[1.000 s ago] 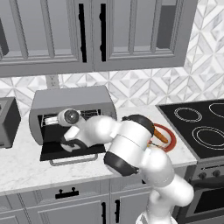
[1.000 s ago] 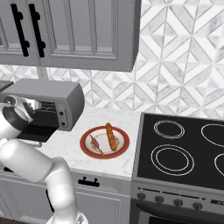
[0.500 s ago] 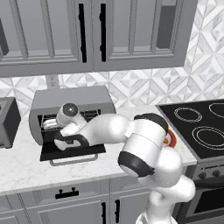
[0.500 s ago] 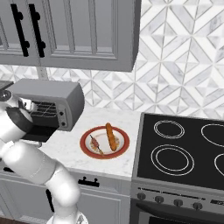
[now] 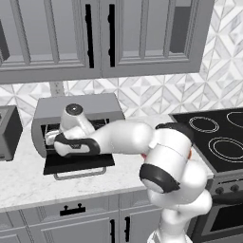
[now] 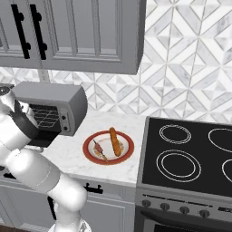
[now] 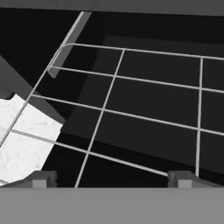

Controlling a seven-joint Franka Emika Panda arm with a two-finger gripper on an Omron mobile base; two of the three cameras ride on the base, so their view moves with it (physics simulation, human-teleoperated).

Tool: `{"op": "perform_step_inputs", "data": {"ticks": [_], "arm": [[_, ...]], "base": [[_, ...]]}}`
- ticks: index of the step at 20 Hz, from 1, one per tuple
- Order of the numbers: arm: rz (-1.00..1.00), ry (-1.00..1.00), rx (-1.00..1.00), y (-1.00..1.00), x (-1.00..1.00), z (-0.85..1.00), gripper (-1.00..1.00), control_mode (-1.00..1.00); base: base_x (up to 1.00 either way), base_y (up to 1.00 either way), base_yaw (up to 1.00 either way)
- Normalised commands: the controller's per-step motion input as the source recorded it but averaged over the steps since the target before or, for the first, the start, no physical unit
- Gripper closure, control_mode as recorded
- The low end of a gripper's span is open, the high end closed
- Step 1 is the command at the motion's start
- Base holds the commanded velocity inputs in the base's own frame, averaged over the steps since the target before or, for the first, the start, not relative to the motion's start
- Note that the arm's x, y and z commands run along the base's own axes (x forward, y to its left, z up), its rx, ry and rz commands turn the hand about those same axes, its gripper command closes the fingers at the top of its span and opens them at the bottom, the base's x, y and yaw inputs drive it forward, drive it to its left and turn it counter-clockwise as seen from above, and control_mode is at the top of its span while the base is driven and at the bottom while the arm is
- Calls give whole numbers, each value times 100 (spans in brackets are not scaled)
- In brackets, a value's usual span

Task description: Pick up the kebab skewer and baguette bread, and place them inside the toaster oven. Close the toaster oven door and start by setting the timer.

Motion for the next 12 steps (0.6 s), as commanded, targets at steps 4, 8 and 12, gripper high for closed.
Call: {"op": "perform_step_inputs", "data": {"ticks": [4,8,12], "arm": [[0,35,-6,0,-63,-73,-100,-100],[0,35,-6,0,-83,-57,-100,-100],[0,31,-8,0,-99,-53,-100,-100]], "base": [[0,0,0],[0,0,0],[0,0,0]]}}
